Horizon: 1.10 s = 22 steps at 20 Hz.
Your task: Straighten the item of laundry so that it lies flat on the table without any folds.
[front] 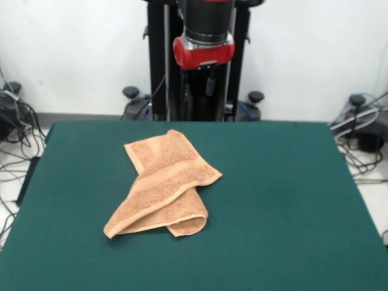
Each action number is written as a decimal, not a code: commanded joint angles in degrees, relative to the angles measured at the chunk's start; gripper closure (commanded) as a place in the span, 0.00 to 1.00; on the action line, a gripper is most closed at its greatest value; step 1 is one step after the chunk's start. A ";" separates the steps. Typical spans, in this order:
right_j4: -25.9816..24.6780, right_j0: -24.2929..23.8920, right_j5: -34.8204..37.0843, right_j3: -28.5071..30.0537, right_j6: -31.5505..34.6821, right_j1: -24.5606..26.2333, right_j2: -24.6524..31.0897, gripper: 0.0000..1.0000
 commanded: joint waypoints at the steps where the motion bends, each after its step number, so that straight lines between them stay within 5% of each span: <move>1: -0.68 -0.69 -0.71 -2.25 11.76 2.67 0.38 0.00; 8: -1.45 -1.54 -4.96 -2.99 11.74 5.45 1.59 0.00; 13: -1.83 4.38 -0.41 -5.69 11.49 4.03 -4.33 0.00; 22: -0.97 6.77 -3.49 -7.77 12.67 8.50 -4.73 0.00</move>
